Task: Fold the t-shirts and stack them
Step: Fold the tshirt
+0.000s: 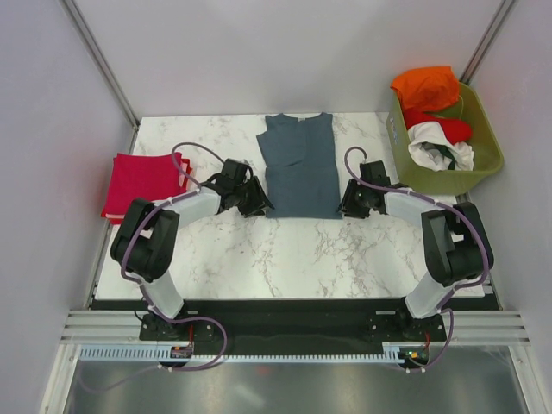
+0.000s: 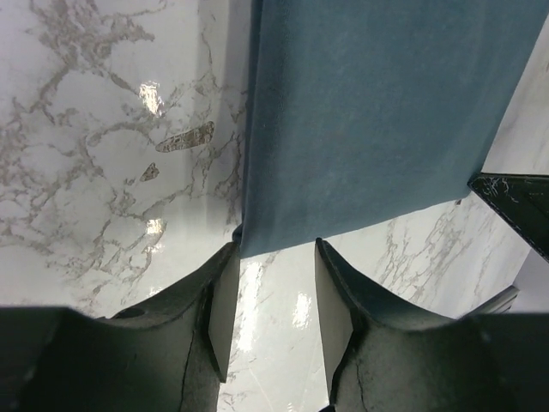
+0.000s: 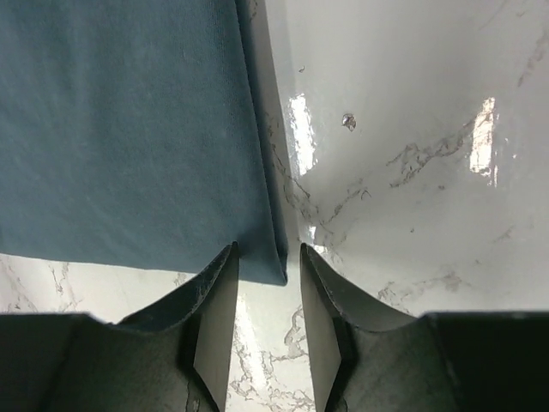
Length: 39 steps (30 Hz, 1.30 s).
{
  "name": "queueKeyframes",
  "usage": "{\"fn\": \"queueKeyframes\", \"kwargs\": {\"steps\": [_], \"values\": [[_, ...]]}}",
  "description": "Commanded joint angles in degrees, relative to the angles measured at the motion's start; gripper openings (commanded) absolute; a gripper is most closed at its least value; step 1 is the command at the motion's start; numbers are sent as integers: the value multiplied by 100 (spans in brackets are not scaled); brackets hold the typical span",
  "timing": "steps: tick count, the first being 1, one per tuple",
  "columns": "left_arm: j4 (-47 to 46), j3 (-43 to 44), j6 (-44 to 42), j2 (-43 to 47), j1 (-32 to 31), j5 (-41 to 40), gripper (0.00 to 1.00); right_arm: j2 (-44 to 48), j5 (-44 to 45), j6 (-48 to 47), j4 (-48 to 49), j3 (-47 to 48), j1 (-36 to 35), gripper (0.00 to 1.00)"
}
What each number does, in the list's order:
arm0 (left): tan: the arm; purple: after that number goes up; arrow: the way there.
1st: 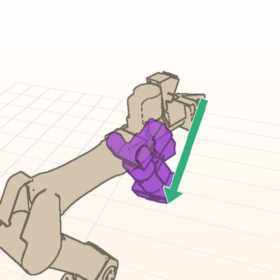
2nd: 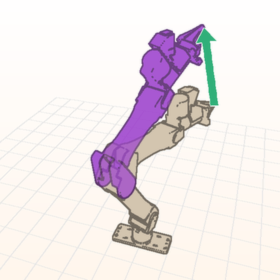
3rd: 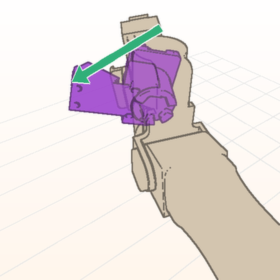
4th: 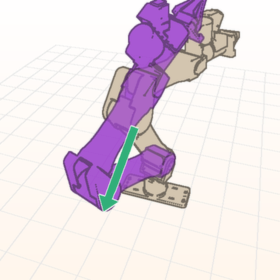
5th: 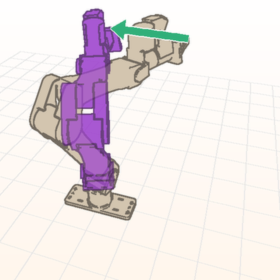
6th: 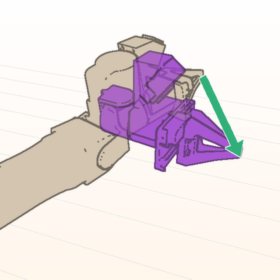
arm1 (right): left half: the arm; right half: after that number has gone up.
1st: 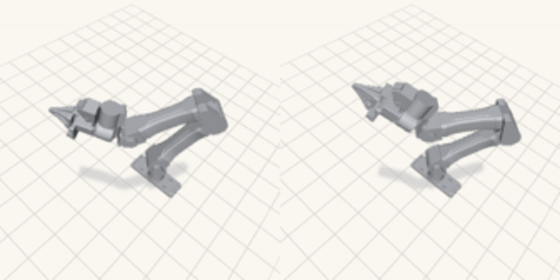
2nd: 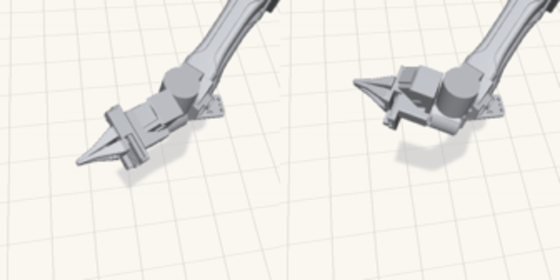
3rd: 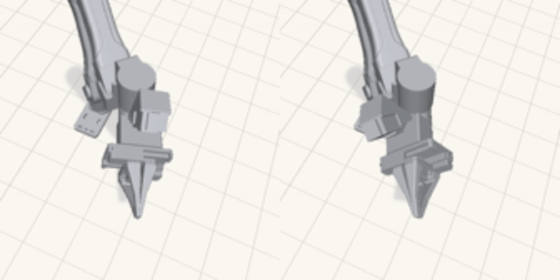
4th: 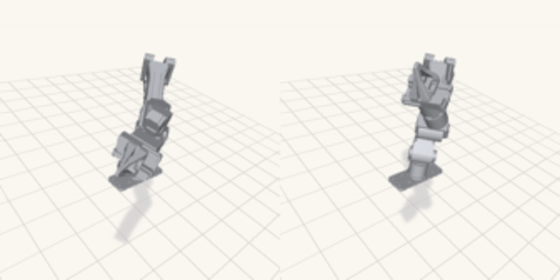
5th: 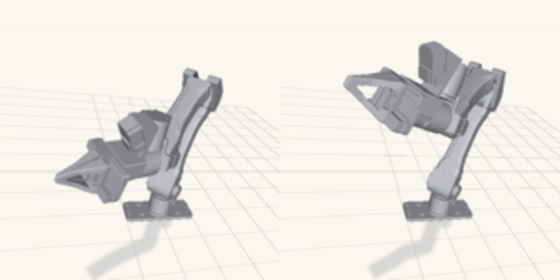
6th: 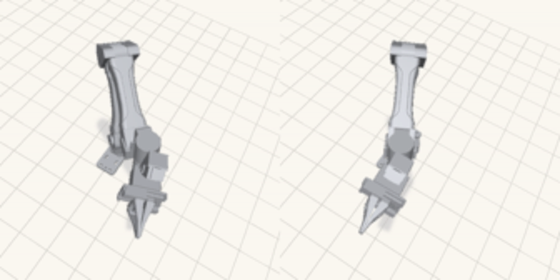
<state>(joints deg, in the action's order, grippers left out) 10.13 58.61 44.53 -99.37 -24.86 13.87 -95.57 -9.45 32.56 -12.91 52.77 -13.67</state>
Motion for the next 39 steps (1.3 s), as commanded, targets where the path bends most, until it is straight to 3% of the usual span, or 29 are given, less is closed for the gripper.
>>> {"fn": "queueKeyframes", "kwargs": {"steps": [1, 5, 8, 11, 24, 25, 28, 39], "values": [[-301, -8, -147, -205, -97, 2, 47, -172, -180, -92, 280, -48, -13, 39], [-301, -60, -147, -276, -142, -51, 45, -348, -180, -100, 271, -39, -30, 30], [-301, -148, -155, -267, -142, -86, 43, -410, -162, -179, 219, -4, -48, 13], [-310, -201, -173, -267, -150, -139, 42, -384, -118, -206, 218, -4, -74, 3], [-406, -78, -138, -539, -159, -139, 38, -322, -118, -197, 175, 58, -74, 0], [-450, -43, -138, -609, -159, -130, 26, -313, -127, -197, 174, 58, -83, 0], [-389, -34, -226, -497, -212, -270, 2, -199, -145, -214, 87, 75, -83, 0], [419, -710, -551, 1323, -326, -605, 2, 1582, -443, -267, -563, -425, -92, 0]]}}
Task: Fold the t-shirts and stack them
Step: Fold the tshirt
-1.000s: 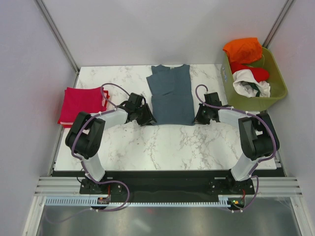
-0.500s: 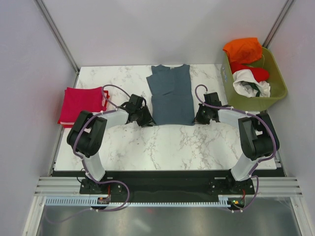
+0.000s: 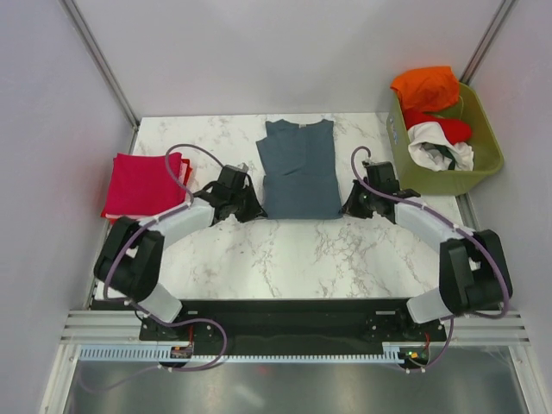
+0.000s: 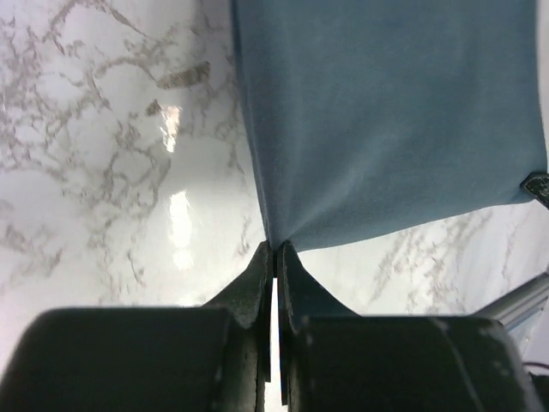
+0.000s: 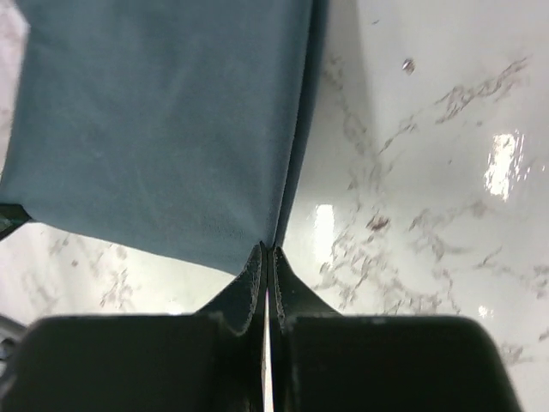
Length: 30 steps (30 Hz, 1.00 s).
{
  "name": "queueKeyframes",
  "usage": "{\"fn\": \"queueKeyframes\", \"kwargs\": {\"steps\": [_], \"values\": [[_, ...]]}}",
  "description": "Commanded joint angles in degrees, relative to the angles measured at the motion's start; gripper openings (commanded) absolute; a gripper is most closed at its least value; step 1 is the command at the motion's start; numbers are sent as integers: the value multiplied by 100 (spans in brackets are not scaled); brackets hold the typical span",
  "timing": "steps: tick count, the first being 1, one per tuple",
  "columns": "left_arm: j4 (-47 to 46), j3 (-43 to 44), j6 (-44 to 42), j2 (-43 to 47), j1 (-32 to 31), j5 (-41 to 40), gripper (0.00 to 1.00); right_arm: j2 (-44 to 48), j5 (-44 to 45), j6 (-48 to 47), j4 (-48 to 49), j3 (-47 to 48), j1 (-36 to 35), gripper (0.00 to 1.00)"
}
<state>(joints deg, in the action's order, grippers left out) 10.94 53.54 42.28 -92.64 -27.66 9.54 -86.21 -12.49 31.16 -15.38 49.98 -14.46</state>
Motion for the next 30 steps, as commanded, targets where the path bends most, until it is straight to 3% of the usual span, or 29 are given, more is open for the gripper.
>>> {"fn": "queueKeyframes", "kwargs": {"steps": [1, 6, 13, 19, 30], "values": [[373, -351, -317, 825, -55, -120, 2, 806, -183, -136, -395, -181, -13, 0], [839, -537, -308, 1800, -73, 13, 2, 1816, -280, -206, -1001, -173, -13, 0], [1542, -55, -317, 2514, -29, 303, 2, 2197, -175, -198, -1424, 460, -4, 0], [1692, 692, -458, 2049, 234, 128, 2, 1302, 71, -224, -1424, 1294, -13, 0], [1719, 2299, -704, 327, 928, 522, 2, -395, 484, -163, -1407, 2929, 92, 0]]}}
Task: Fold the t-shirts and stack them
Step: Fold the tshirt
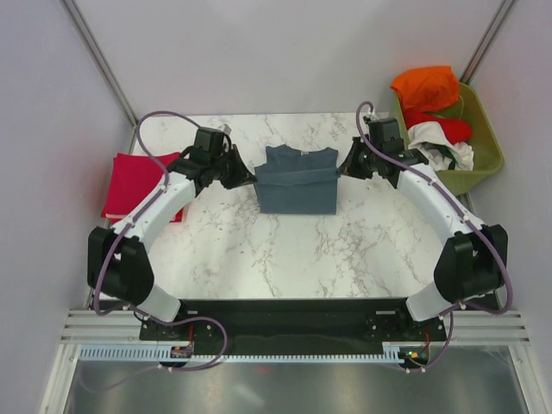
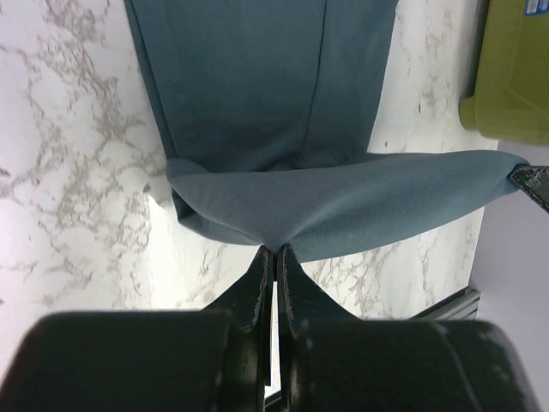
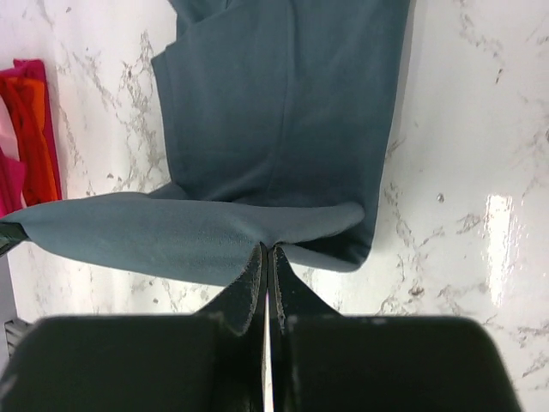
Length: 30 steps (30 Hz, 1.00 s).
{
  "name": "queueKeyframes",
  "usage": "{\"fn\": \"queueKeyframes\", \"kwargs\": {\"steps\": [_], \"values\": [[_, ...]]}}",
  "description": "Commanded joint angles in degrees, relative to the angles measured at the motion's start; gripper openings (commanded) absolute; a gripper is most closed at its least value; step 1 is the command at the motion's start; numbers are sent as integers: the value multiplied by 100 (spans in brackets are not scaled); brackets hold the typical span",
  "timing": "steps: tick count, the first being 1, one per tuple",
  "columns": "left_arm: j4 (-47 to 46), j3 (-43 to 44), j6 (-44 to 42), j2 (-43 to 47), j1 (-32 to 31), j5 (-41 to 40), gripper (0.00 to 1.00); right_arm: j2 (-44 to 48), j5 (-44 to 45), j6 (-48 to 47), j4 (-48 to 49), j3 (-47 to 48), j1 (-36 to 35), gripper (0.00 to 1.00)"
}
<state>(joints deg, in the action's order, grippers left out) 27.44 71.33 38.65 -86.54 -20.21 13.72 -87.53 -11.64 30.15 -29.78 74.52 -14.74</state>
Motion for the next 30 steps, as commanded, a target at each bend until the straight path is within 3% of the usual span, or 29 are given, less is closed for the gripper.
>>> {"fn": "queueKeyframes", "kwargs": {"steps": [1, 8, 15, 17, 18, 19, 21, 27, 30], "values": [[77, 635, -332, -571, 219, 175, 2, -369, 425, -53, 25, 563, 147, 0], [165, 1892, -402, -1872, 465, 483, 2, -1344, 434, 8, 34, 1379, 410, 0], [306, 4105, -201, -3674, 720, 614, 2, -2917, 417, 219, 210, 2741, 639, 0], [253, 5121, -95, -4602, 755, 825, 12, -3688, 339, 411, 314, 3461, 736, 2], [253, 5502, -104, -4922, 746, 991, 52, -3936, 381, 456, 324, 3716, 736, 15], [253, 5845, -104, -5195, 755, 1106, 64, -4296, 617, 509, 298, 4093, 727, 50], [262, 6471, -60, -5697, 755, 1299, 79, -4387, 777, 571, 358, 4123, 736, 64], [-142, 5402, -524, -4953, 746, 940, 80, -3421, 733, 185, 1650, 2246, 727, 62], [-143, 4962, -674, -4732, 737, 923, 77, -3166, 523, 88, 1949, 1865, 727, 58]]}}
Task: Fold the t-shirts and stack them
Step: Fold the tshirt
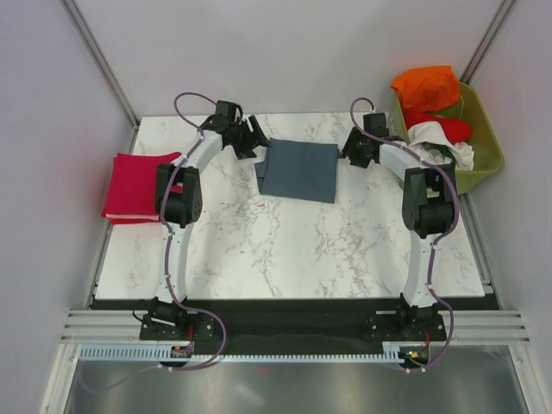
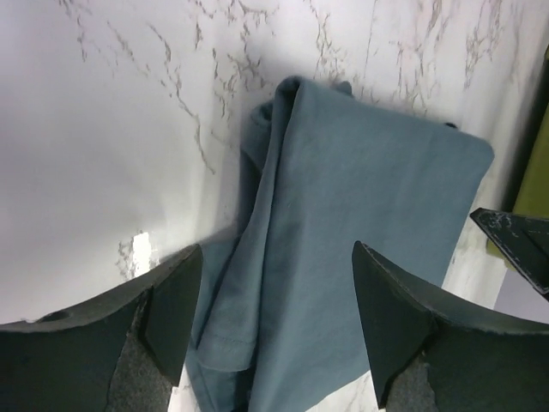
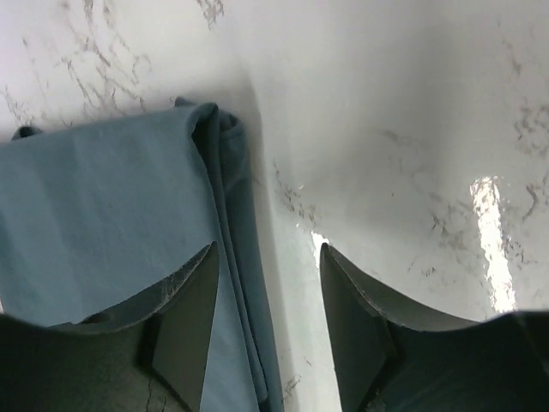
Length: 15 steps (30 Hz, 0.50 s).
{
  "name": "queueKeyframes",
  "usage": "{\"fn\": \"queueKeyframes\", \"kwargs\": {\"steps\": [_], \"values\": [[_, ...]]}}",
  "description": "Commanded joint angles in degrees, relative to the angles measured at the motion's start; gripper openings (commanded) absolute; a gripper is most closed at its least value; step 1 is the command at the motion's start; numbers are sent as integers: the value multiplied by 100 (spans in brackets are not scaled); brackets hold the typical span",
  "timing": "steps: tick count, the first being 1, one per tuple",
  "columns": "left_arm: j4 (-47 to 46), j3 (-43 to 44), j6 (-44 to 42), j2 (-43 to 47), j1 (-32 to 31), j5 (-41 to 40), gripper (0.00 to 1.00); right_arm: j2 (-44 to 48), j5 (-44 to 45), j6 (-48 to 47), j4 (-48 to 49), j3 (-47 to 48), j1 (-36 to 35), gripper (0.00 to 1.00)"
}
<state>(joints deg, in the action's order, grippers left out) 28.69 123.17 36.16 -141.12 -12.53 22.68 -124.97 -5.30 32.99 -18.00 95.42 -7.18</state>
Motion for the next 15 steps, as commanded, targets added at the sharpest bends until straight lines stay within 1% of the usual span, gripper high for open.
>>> {"fn": "queueKeyframes", "kwargs": {"steps": [1, 3, 4, 5, 6, 7, 8, 9, 10, 11, 13, 14, 15], "values": [[-285, -563, -443, 961, -30, -43, 77, 614, -181, -205, 789, -373, -29, 57], [-337, -977, -600, 1252, -65, -376, 76, 675, -313, -214, 859, -628, -38, 54], [-398, -1397, -671, 1593, -108, -517, 76, 762, -340, -214, 946, -725, -55, 54], [-425, -1584, -750, 1744, -135, -693, 76, 816, -349, -214, 1000, -831, -55, 54], [-425, -1751, -908, 1911, -144, -1034, 76, 920, -392, -214, 1061, -1049, -64, 54], [-417, -2066, -996, 2156, -144, -1185, 76, 974, -393, -206, 1192, -1156, -64, 54], [-408, -2235, -1067, 2298, -153, -1343, 75, 1026, -393, -188, 1272, -1261, -56, 54], [-390, -2367, -1198, 2404, -153, -1710, 74, 1123, -410, -179, 1342, -1462, -55, 54], [-303, -2638, -1251, 2501, -153, -1914, 73, 1176, -437, -144, 1482, -1560, -55, 53], [-259, -2754, -1295, 2693, -153, -2247, 72, 1220, -454, -144, 1544, -1631, -64, 51], [-136, -3069, -1462, 2835, -144, -2661, 70, 1326, -489, -118, 1685, -1816, -64, 49], [-5, -3158, -1567, 2923, -153, -3002, 66, 1361, -489, -92, 1712, -1860, -64, 47], [57, -3298, -1621, 2967, -179, -3180, 63, 1413, -481, -91, 1756, -1921, -64, 47]]}}
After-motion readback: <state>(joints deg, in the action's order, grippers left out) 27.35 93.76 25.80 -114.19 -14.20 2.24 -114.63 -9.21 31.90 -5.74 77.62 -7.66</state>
